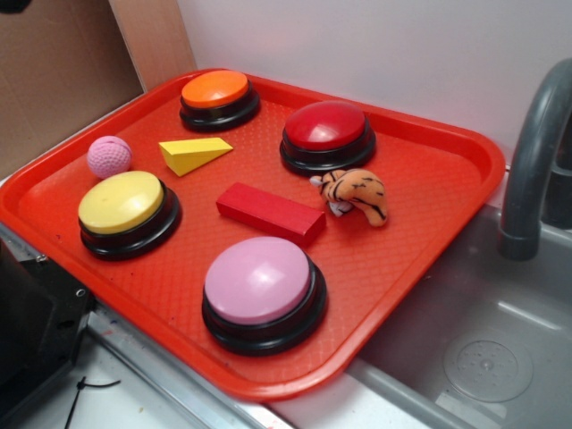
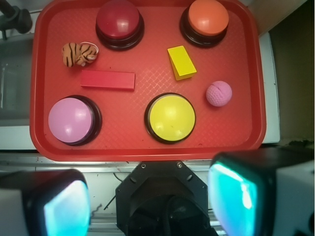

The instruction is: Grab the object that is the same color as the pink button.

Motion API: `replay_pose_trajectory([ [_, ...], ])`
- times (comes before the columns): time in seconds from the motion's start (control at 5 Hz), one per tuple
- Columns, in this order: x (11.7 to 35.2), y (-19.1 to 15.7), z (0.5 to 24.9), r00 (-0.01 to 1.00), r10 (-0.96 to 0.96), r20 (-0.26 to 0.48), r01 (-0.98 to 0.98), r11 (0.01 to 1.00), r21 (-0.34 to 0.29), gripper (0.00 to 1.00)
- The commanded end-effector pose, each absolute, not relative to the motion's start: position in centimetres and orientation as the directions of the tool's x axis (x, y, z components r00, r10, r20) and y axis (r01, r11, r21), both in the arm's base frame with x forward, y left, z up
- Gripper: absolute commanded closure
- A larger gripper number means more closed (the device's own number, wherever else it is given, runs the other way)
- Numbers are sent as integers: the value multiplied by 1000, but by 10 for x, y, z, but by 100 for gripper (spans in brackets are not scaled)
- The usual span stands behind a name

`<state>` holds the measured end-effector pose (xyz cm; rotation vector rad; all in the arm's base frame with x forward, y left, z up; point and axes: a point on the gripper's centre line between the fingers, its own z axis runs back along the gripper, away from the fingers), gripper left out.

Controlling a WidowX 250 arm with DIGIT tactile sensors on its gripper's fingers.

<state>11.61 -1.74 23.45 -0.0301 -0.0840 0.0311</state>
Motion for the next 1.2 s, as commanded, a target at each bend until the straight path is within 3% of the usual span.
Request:
replay_pose_trajectory([
  [0.0,116,-17,234,996,32,83,-30,999,-31,0],
  [0.6,129,53,175,969,244,40,-236,961,-146,0],
  [0.8,133,75,155,930,365,44,-358,927,-111,0],
  [1.0,138,91,136,876,475,84,-476,879,0,0],
])
